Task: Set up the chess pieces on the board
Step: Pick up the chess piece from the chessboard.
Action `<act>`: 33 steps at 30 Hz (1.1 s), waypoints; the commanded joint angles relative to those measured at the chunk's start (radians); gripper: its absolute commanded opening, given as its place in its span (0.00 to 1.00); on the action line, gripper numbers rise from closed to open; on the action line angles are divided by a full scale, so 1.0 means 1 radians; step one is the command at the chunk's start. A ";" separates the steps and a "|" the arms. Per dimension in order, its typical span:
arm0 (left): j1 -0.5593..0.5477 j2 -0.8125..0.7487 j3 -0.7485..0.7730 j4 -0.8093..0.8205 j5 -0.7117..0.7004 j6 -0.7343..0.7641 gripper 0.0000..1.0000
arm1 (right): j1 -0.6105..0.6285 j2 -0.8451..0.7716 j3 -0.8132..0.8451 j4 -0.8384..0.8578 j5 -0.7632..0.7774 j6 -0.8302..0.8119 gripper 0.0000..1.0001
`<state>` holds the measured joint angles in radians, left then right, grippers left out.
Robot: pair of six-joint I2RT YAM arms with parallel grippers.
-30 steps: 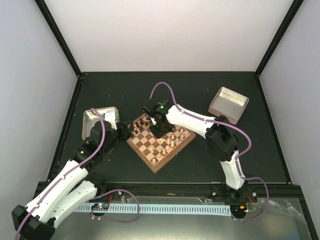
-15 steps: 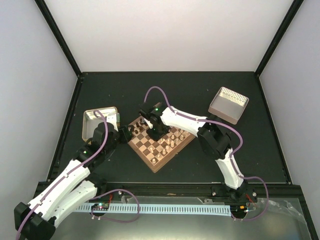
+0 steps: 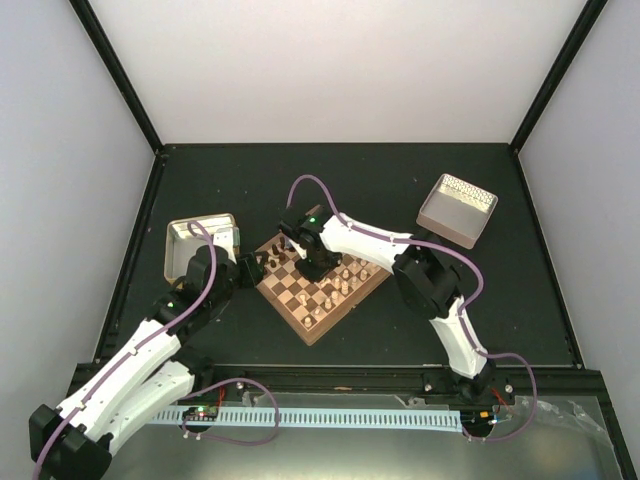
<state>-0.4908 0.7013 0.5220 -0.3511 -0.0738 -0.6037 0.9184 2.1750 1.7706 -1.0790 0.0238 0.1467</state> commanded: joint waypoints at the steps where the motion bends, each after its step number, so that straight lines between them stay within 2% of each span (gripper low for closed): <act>1: 0.009 -0.006 0.001 0.014 0.019 -0.003 0.54 | 0.007 0.021 0.014 0.008 0.038 -0.013 0.22; 5: 0.011 -0.009 0.000 0.014 0.023 -0.005 0.54 | 0.006 0.021 0.015 0.044 0.056 -0.016 0.13; 13: 0.012 -0.009 -0.024 0.051 0.063 -0.002 0.56 | 0.007 -0.055 -0.044 0.231 0.047 0.054 0.08; 24: 0.012 0.024 -0.177 0.303 0.263 0.007 0.60 | 0.004 -0.309 -0.345 0.586 -0.070 0.241 0.07; 33: 0.012 0.123 -0.220 0.503 0.437 -0.047 0.57 | -0.022 -0.474 -0.506 0.751 -0.230 0.349 0.07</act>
<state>-0.4854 0.8047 0.3264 -0.0128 0.2504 -0.6121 0.9123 1.7664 1.3037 -0.4473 -0.1036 0.4271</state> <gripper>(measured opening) 0.574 0.099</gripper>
